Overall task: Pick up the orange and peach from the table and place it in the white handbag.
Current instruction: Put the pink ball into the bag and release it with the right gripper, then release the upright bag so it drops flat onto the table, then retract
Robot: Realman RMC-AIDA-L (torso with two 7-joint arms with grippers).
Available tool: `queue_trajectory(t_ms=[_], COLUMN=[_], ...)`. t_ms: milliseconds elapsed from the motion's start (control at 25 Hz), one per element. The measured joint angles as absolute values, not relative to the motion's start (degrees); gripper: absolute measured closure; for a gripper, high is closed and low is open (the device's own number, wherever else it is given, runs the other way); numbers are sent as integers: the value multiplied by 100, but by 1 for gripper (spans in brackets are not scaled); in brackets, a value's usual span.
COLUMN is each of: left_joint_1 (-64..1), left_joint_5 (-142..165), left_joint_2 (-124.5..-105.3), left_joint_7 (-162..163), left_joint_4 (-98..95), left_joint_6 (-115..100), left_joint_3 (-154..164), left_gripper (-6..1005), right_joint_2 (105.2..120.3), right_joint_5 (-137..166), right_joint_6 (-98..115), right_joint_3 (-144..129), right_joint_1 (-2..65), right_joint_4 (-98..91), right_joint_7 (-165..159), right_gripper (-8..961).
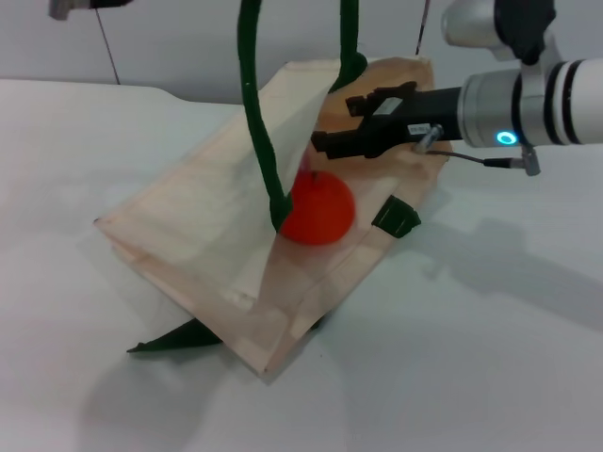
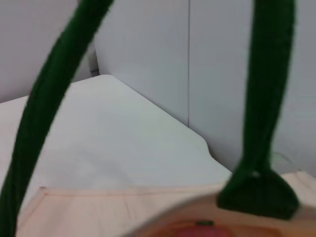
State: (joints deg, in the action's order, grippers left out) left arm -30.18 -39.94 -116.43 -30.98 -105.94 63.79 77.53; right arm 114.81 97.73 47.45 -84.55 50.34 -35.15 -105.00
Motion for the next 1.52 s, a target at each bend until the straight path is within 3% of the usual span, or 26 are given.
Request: queue_trajectory(t_ms=[480,840,1080,1200,1520], left_joint_1=[-2765,-2686,-2683,-2697,-2723], left_joint_5=[-3933,-3965,-4205,-4451,-4994], left_joint_2=[-11640,-11647,-11645,-11645,-11640], left_joint_7=[-3123,-3326,-3428,-3648,-4045], left_joint_4=[-10571,-10353,-9983,-9774,-9296], left_joint_6=[6162,6012,5711,5562,5402], left_joint_3=[7645,7603,7654,7672,7633], left_gripper=[836,834,833,670,674], right_joint_2=[11250,10875,10861,10886,10957], right_joint_5=[9794,9818,10240,10794,11621], right_joint_6=[4994,5355,5442,5443,5472], right_joint_3=[-8402,-8357,-8206,-7964,-7490], right_joint_1=[4817,4747,4649,4614,4503], right_joint_4=[-3512,-3579,-3809,-3936,-4054], right_joint_7=[-10739,-11132,-11436,-11743,-12052], right_gripper=[138,137,138,138,138])
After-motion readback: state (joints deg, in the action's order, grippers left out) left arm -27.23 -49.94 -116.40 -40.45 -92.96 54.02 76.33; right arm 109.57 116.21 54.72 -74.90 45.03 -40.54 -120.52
